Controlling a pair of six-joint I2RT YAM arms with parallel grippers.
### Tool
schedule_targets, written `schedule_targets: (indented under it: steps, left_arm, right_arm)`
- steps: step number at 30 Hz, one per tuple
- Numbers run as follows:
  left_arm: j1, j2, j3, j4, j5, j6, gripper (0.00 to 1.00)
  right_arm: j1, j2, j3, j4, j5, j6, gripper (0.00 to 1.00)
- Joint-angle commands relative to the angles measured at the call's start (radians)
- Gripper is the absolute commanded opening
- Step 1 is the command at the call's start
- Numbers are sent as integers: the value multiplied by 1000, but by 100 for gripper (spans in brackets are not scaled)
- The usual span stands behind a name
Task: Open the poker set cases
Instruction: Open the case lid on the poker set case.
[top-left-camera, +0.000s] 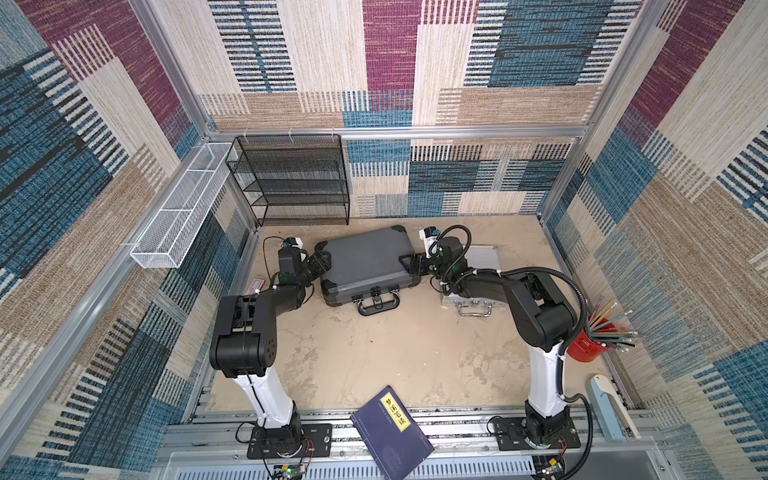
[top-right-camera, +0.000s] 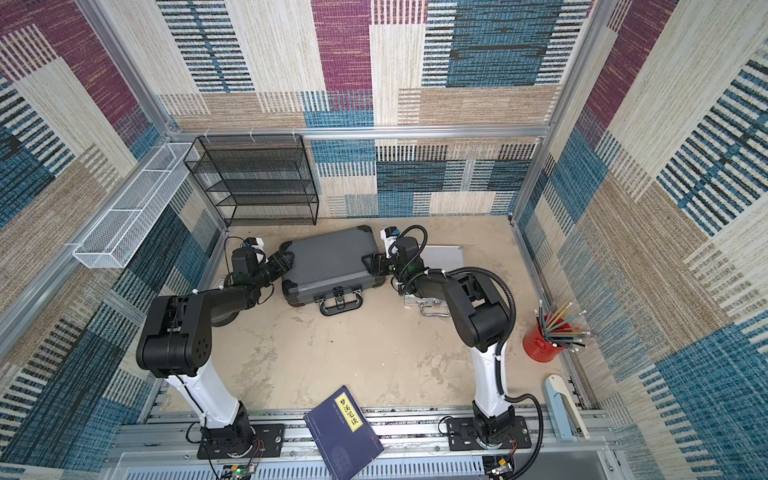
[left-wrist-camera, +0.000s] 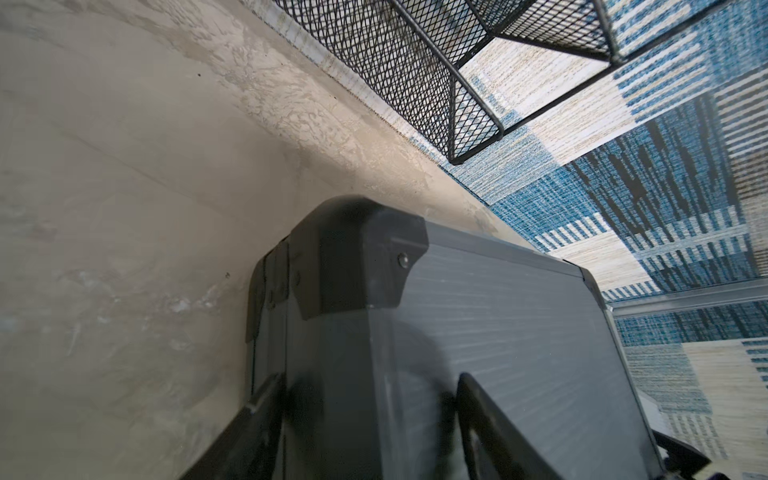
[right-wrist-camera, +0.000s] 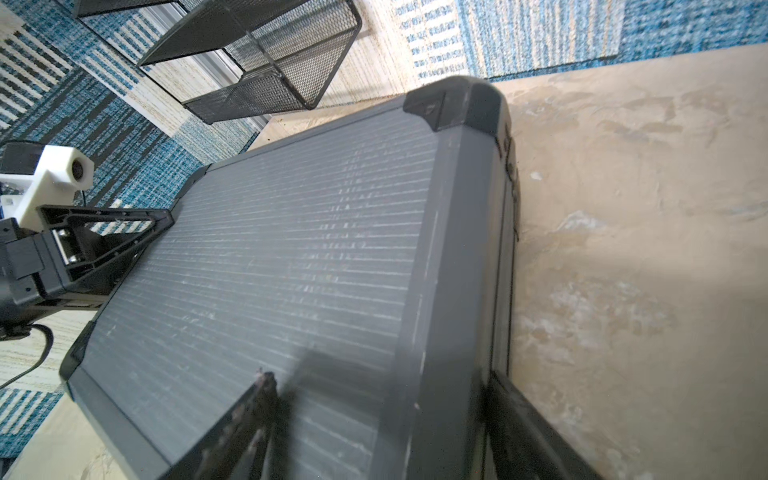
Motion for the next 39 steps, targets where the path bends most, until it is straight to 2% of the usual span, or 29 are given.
schedule_targets:
  steps: [1, 7, 12, 19, 25, 29, 33, 39]
  left_arm:
    - [-25, -32, -18, -113, 220, 45, 66]
    - [-22, -75, -48, -152, 200, 77, 66]
    - [-20, -83, -60, -146, 196, 65, 66]
    - [-9, -166, -129, -178, 129, 54, 67]
    - [-6, -276, -163, -272, 67, 49, 69]
    - [-5, -380, -162, -358, 40, 66, 70]
    - [-5, -461, -146, -447, 37, 96, 71]
    - [-5, -542, -187, -503, 24, 109, 70]
  right_arm:
    - [68, -18, -58, -178, -374, 69, 76]
    - [106, -96, -171, -86, -367, 190, 76]
    - [112, -124, -205, -85, -275, 242, 78]
    - [106, -192, -238, -120, -155, 272, 84]
    - [80, -246, -260, -171, -59, 268, 85]
    - [77, -241, -247, -164, -109, 258, 86]
    - [77, -249, -272, -89, -144, 304, 86]
    - [77, -289, -283, -28, -125, 342, 86]
